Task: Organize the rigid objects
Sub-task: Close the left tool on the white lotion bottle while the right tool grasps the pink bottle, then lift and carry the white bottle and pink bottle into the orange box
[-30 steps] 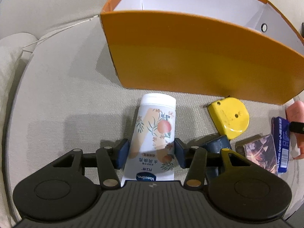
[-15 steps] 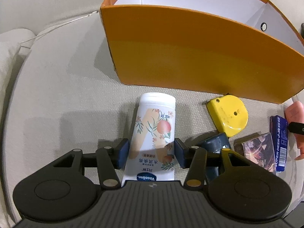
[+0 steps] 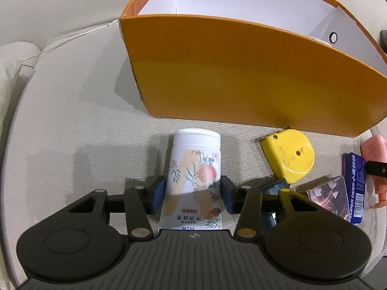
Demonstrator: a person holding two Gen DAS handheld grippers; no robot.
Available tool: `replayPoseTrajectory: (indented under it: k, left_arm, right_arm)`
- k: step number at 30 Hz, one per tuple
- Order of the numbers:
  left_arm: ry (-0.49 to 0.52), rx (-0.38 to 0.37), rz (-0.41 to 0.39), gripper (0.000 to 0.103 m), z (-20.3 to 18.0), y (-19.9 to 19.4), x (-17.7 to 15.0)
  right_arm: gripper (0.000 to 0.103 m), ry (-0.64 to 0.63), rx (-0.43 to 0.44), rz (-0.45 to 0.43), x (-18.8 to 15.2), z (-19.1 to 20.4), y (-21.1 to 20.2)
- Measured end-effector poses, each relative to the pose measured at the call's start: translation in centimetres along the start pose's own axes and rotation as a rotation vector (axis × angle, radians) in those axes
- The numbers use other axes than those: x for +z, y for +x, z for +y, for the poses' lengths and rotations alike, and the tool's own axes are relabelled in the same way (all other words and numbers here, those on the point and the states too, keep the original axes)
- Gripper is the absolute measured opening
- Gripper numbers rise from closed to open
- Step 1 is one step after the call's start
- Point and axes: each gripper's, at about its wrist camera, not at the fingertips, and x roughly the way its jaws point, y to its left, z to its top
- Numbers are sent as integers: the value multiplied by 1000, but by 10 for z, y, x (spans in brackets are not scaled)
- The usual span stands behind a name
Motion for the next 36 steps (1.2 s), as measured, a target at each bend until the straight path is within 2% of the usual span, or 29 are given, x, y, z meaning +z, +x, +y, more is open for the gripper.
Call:
replayPoseTrajectory:
  k: [6,19,23,29,36]
  left_arm:
    - [-4,19,-25,54,-3,-11,-4]
    - [-38,-18,-47,54,-5,-45,-13]
    - [-45,-64,-76,54,-6,-57,-17]
    - [-59,-153,-158,54,-11,-98,-14]
    - [-84,-229,-266,54,-16,-140,26]
  right_arm:
    - [45,33,22,-16,-2,-6,-4]
    - [45,100,89,-51,-6,-16,-27]
    - [45,105,120,-71,-10,-13,-40]
    - [45,93,195,-121,-18,-2,-70]
    - [45,59,323,-261,22,32,-124]
